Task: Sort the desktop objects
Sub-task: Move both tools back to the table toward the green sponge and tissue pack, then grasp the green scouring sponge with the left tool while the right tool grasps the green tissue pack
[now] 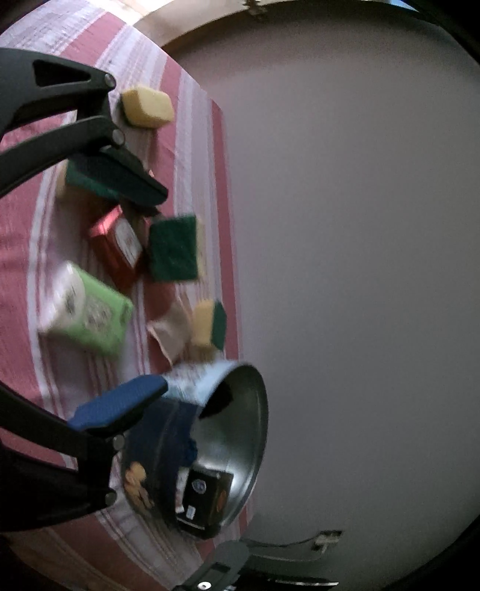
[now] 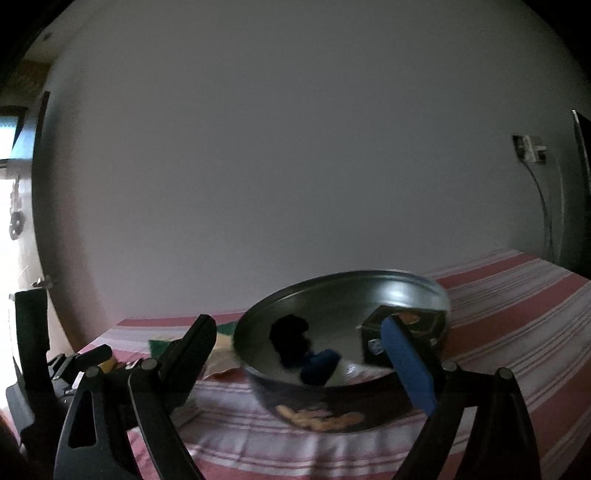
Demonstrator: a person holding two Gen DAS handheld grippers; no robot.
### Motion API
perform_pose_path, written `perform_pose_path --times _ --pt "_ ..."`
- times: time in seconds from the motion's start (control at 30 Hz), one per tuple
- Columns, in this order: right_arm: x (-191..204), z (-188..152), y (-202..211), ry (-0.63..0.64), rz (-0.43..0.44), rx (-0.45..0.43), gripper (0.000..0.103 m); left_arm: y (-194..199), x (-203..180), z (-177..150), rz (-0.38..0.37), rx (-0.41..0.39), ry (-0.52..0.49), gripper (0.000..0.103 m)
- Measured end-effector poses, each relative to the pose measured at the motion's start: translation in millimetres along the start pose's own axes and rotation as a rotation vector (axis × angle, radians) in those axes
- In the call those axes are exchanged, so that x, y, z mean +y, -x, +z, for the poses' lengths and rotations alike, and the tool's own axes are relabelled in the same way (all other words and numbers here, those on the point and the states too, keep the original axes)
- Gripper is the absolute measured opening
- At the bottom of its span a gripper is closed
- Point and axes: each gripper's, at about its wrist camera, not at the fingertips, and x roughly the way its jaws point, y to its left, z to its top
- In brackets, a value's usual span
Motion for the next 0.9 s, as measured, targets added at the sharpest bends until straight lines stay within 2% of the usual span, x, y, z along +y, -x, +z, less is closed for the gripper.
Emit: perform_pose_path --times 0.27,0.5,0.63,0.77,0.9 --pt "42.7 -12.6 -9.3 0.017 0.097 0.085 0.093 -2.4 61.2 -11.2 0.089 0.077 0.02 0.094" --pt "80.5 -26.2 -28.9 0.011 0.185 0.217 0.093 -24.0 107.4 -23.0 0.138 0.229 0.043 0.094" --pt "95.6 -32.1 -41.7 0.032 0.207 0.281 0.093 -41.9 111.8 -27.1 0.105 0.316 0.043 0.098" --pt "103.4 -40.1 -53.4 0.033 0.229 0.352 0.093 -53.0 106.7 -24.9 0.118 0.332 0.02 0.102" --pt "103.4 -41.8 -56.0 0.019 0.235 0.375 0.093 -54.6 105.2 -26.0 0.116 0.339 0.012 0.102"
